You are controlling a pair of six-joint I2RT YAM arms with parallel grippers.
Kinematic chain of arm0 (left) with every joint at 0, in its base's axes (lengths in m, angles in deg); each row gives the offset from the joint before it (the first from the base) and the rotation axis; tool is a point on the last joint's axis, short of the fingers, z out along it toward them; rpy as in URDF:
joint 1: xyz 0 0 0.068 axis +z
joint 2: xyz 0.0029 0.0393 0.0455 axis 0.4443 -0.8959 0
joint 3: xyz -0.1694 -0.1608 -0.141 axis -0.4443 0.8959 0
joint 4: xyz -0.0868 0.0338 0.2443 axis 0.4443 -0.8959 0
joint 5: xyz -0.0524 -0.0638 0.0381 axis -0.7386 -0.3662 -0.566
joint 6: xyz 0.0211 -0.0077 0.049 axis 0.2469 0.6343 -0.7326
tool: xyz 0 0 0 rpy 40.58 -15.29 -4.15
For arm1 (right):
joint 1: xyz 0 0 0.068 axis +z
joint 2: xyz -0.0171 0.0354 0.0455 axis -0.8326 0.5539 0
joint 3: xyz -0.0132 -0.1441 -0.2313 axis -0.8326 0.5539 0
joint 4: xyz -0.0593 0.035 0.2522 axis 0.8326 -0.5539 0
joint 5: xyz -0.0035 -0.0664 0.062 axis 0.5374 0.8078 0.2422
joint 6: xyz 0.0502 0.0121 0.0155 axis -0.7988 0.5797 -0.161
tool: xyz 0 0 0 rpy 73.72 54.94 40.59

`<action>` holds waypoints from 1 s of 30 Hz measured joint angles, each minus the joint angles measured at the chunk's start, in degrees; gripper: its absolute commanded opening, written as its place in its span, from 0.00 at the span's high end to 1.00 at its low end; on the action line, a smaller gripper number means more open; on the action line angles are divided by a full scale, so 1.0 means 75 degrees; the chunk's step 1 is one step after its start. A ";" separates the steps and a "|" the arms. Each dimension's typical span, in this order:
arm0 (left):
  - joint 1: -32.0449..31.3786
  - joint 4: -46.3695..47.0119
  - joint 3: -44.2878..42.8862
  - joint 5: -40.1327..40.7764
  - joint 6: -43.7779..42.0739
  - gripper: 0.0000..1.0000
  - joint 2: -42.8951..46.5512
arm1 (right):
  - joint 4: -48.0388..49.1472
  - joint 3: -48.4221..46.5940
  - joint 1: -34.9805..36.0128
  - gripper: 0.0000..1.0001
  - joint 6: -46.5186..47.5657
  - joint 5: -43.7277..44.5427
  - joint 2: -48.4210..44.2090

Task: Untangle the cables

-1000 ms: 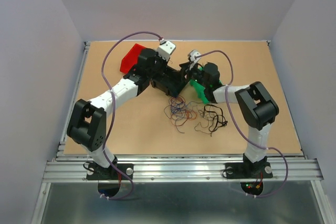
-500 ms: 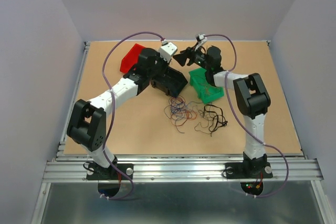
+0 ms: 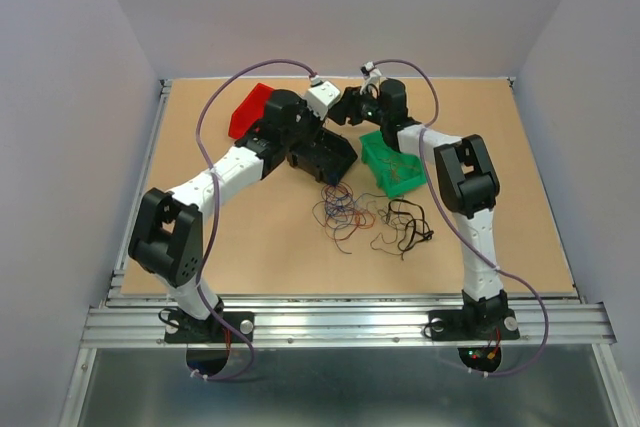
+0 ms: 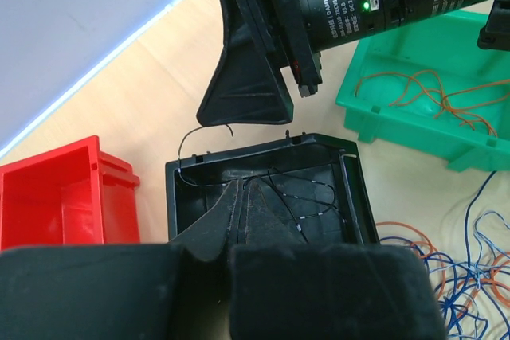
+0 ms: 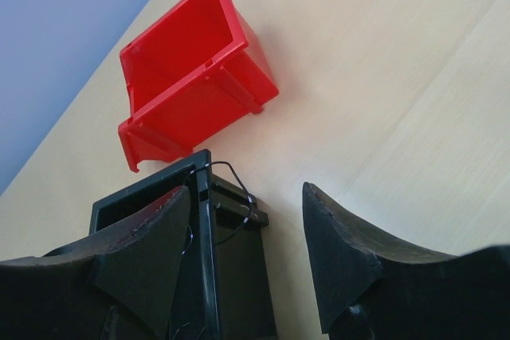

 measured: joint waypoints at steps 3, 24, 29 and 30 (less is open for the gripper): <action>0.0000 -0.0082 -0.0009 -0.0012 -0.0009 1.00 -0.0058 | -0.0216 -0.0052 0.0012 0.39 0.0000 -0.0009 0.0017; 0.0000 -0.0178 -0.0184 0.0006 -0.0114 1.00 -0.0245 | -0.1075 -0.1058 0.0405 0.96 0.0157 -0.0198 0.0702; 0.0000 -0.0181 -0.0204 0.0035 -0.0140 1.00 -0.0323 | -0.0857 -0.0915 0.0408 0.99 0.0178 -0.0055 0.0644; 0.0000 -0.0181 -0.0239 0.0052 -0.0143 1.00 -0.0373 | -0.0804 -0.0851 0.0408 0.99 0.0187 -0.0026 0.0609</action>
